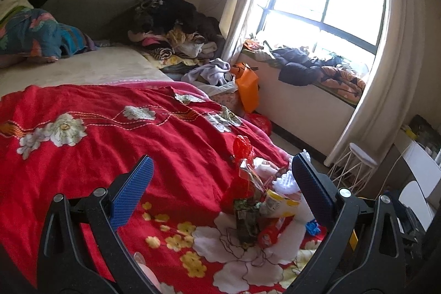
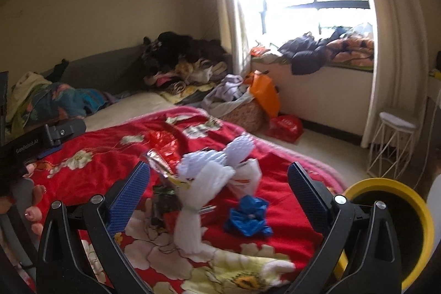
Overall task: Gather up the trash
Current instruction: 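Grasp the white foam net bundle with the right gripper while the left gripper grasps a wrapper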
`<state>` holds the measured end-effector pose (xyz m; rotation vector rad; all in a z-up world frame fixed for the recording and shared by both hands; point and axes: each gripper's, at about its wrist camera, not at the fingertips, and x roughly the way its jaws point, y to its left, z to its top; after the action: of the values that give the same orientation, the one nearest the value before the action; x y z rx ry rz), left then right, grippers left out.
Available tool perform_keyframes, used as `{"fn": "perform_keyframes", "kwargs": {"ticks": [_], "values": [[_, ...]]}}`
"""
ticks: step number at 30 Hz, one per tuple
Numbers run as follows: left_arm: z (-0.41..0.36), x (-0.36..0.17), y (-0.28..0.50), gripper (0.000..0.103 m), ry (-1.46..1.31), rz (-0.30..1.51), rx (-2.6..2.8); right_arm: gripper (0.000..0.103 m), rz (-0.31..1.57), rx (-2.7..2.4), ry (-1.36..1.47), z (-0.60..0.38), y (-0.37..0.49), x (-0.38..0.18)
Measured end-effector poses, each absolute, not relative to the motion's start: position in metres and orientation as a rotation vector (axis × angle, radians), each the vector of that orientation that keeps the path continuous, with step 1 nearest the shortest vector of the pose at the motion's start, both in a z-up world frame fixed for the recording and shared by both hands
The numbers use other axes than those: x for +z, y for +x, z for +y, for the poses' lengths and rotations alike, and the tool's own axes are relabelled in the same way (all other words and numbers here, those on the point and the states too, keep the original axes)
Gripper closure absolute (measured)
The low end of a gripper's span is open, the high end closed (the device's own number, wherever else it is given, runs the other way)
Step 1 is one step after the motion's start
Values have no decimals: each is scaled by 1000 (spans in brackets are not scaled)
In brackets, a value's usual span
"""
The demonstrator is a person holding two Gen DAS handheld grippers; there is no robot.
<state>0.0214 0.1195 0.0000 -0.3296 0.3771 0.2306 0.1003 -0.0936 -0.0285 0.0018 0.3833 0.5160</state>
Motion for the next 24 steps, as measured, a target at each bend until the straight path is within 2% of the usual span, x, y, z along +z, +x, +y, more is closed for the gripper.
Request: {"fn": "perform_keyframes", "kwargs": {"ticks": [10,13,15,19,22,24], "values": [[134,-24,75,11,-405,507,106,8,515,575,9,-76,142,-51],[137,-32,88,12,-442,540,65,19,564,586,26,-73,152,-56],[136,-37,96,20,-451,558,46,24,595,596,40,-71,159,-60],[135,-46,111,31,-498,601,14,36,657,636,65,-65,170,-67],[133,-53,119,38,-515,630,-4,49,698,657,81,-61,175,-73],[130,-56,123,45,-524,642,-11,65,718,661,87,-60,176,-75]]}}
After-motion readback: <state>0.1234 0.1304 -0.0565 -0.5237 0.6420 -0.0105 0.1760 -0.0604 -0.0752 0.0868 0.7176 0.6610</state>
